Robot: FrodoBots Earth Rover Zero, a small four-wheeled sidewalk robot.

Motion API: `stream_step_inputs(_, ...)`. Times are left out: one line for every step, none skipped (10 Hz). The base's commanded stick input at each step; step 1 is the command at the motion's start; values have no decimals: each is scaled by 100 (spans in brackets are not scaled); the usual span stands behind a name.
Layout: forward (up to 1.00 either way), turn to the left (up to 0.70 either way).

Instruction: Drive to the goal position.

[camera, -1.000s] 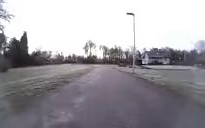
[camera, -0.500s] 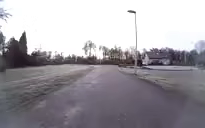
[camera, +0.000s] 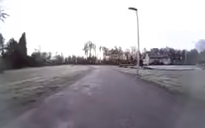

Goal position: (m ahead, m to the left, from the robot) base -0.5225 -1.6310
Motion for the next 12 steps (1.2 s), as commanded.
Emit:
stream_step_inputs(100, 0)
stream_step_inputs(100, 0)
stream_step_inputs(100, 0)
stream_step_inputs(100, 0)
stream_step_inputs(100, 0)
stream_step_inputs(100, 0)
stream_step_inputs(100, 0)
stream_step_inputs(100, 0)
stream_step_inputs(100, 0)
stream_step_inputs(100, 0)
stream_step_inputs(100, 0)
stream_step_inputs(100, 0)
